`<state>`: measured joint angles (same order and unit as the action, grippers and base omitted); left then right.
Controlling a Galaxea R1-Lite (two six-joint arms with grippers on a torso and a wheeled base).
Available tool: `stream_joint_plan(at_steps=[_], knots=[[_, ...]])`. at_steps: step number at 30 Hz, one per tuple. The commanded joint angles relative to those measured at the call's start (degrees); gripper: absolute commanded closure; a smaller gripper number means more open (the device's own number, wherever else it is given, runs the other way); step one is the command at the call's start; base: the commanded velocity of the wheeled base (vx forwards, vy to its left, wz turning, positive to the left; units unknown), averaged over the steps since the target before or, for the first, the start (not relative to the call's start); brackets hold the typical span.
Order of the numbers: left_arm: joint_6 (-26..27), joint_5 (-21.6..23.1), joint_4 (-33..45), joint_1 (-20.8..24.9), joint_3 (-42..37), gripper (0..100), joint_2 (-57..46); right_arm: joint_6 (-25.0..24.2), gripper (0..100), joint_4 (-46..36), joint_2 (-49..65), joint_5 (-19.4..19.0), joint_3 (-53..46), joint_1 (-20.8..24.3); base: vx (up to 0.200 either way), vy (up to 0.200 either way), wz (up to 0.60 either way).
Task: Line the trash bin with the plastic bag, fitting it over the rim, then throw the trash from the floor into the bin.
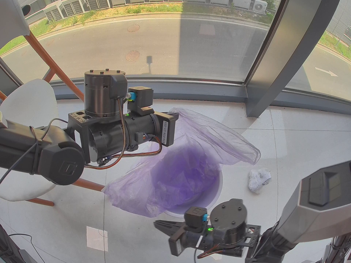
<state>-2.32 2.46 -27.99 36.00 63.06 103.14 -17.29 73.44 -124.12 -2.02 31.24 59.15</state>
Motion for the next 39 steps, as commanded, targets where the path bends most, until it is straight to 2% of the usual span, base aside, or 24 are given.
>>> stream_joint_plan(at_steps=[1, 7, 9, 16, 19, 24, 25, 26, 29, 39], knots=[[-1.20, -0.27, -0.14, -0.05, -0.04, 100, 0.30, -1.61, 100, 1.27, -7.98, 0.88, 8.31, 5.45, 0.000, 0.000, 0.00], [-1.20, -0.27, -0.14, -0.05, 0.13, 100, 0.48, -3.28, 100, 2.41, -9.73, 1.14, 8.48, 9.85, 0.000, 0.000, 0.00], [-1.20, -0.27, -0.14, -0.05, 0.40, 100, 0.65, -4.51, 100, 2.41, -10.96, 2.46, 8.92, 11.25, 0.000, 0.000, 0.00], [-1.20, -0.27, -0.14, 0.04, 0.75, 100, 1.09, -7.41, 100, 2.41, -13.78, 5.54, 13.58, 9.14, 0.000, 0.000, 0.00], [-1.20, -0.27, -0.14, 0.04, 0.66, 100, 1.18, -8.11, 100, 2.33, -15.97, 6.86, 16.13, 5.54, 0.000, 0.000, 0.00], [-1.20, -0.27, -0.14, -0.05, 0.66, 100, 1.09, -7.76, 100, 2.33, -16.41, 6.86, 17.53, -1.32, 0.000, 0.000, 0.00], [-1.20, -0.27, -0.14, -0.05, 0.66, 100, 1.09, -7.76, 100, 2.33, -16.41, 6.86, 17.53, -1.32, 0.000, 0.000, 0.00], [-1.20, -0.27, -0.14, -0.05, 0.75, 100, 1.09, -7.67, 100, 2.33, -16.15, 6.86, 17.71, -4.22, 0.000, 0.000, 0.00], [-1.20, -0.27, -0.14, -0.05, 0.66, 100, 1.09, -7.50, 100, 2.33, -15.62, 6.86, 18.06, -8.08, 0.000, 0.000, 0.00], [-0.85, -0.09, -0.14, 0.04, 0.75, 100, 2.06, -7.06, 100, 1.45, -13.16, 6.86, 18.06, -15.20, 0.000, 0.000, 0.00]])
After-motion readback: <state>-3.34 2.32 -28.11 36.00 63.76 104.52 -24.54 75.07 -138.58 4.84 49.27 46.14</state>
